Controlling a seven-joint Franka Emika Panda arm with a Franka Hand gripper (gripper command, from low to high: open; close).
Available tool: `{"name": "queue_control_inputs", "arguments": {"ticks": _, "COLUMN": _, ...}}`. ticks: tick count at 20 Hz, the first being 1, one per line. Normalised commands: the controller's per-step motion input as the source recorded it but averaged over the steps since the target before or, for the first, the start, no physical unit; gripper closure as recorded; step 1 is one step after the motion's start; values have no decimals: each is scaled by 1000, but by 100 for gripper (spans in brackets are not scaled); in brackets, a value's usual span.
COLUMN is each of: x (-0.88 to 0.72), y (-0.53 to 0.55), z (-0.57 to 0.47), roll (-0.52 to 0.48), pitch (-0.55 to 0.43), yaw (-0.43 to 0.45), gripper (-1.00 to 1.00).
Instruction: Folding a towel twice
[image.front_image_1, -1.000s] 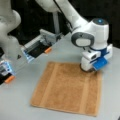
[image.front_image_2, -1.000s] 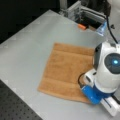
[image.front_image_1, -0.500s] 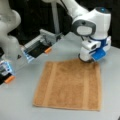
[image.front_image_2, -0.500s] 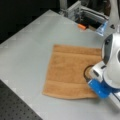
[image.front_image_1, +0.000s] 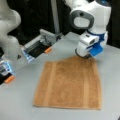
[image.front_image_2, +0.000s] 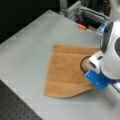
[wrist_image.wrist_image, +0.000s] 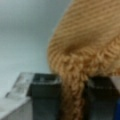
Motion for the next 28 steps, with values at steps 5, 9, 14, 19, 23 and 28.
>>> {"name": "queue_control_inputs", "arguments": {"ticks": 5, "x": -323, "y": -413, "z": 168, "roll": 183, "pitch": 85, "yaw": -29, "gripper": 100}}
{"name": "queue_control_inputs", "arguments": {"ticks": 9, "x": -450, "y": -332, "z": 71, "roll": 231, "pitch": -20, "yaw": -127, "gripper": 100}}
{"name": "queue_control_inputs", "arguments": {"ticks": 14, "x": -513, "y": -218, "z": -54, "roll": 250, "pitch": -144, "yaw": -209, "gripper": 100}}
{"name": "queue_control_inputs", "arguments": {"ticks": 19, "x": -504, "y": -173, "z": -111, "roll": 260, "pitch": -260, "yaw": -287, "gripper": 100}}
{"name": "queue_control_inputs", "arguments": {"ticks": 23, "x": -574, "y": -288, "z": -181, "roll": 233, "pitch": -301, "yaw": -299, "gripper": 100}}
{"name": "queue_control_inputs", "arguments": {"ticks": 28, "x": -657, "y": -412, "z": -147, "roll": 205, "pitch": -257, "yaw": -197, "gripper": 100}}
